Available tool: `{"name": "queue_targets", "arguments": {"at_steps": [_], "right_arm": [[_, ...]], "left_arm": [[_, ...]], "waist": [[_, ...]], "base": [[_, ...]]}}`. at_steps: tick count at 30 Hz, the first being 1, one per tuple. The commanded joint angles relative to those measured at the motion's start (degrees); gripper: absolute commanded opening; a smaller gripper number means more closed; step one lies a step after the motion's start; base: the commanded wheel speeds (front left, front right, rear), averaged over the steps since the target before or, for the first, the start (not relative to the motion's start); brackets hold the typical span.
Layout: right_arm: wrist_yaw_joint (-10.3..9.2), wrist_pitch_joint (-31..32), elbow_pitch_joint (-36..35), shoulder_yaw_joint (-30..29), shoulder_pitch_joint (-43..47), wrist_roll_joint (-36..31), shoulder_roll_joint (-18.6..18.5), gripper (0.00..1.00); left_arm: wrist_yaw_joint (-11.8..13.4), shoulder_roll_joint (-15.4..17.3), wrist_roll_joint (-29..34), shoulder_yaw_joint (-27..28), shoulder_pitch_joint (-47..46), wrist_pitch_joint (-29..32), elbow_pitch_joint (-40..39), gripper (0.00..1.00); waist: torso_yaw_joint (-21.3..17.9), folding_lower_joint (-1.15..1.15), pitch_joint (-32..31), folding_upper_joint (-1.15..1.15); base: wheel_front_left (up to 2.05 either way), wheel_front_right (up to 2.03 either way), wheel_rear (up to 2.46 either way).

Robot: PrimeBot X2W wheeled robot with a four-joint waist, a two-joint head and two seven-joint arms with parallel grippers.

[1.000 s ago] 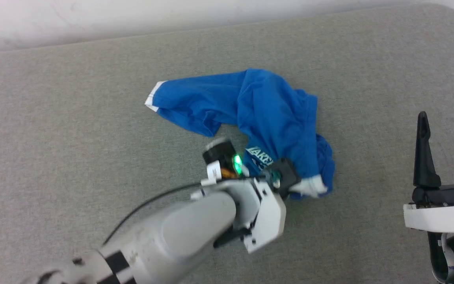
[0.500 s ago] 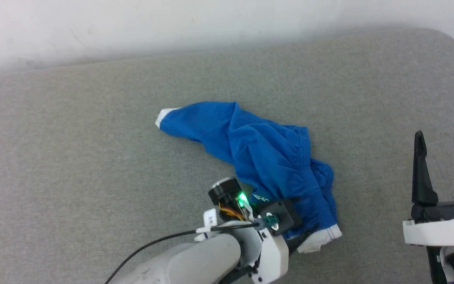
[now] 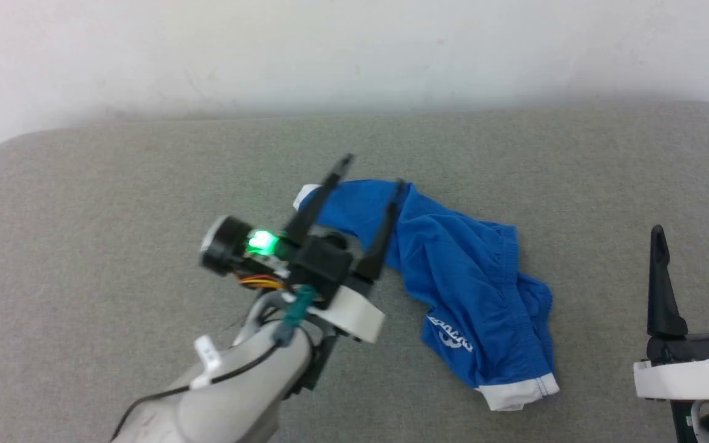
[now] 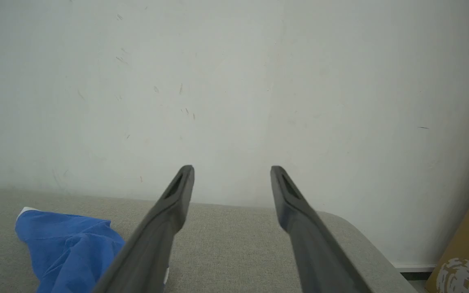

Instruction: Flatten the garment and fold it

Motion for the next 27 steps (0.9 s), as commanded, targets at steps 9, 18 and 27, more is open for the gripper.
{"name": "queue_targets", "arguments": {"at_steps": [9, 18, 27], "right_arm": [[-0.12, -0.26, -0.29, -0.82, 0.55, 0.32, 0.14, 1.0], [-0.12, -0.26, 0.16, -0.64, 0.64, 0.48, 0.14, 1.0], [-0.12, -0.26, 1.36, -0.77, 1.61, 0.76, 0.14, 1.0]], "left_arm": [[5.45, 3.42, 6.88, 16.78, 12.38, -0.26, -14.51, 1.0], [-1.04, 0.05, 9.47, 31.52, 25.58, -0.26, -17.94, 1.0], [-7.02, -5.08, 13.19, 38.95, 34.23, -0.27, -11.78, 1.0]], "waist": [[2.14, 0.01, 0.21, 0.0], [2.37, 0.01, 0.1, 0.0], [1.95, 0.01, -0.17, 0.0]], "base": [[0.0, 0.0, 0.0], [0.0, 0.0, 0.0], [0.0, 0.0, 0.0]]}}
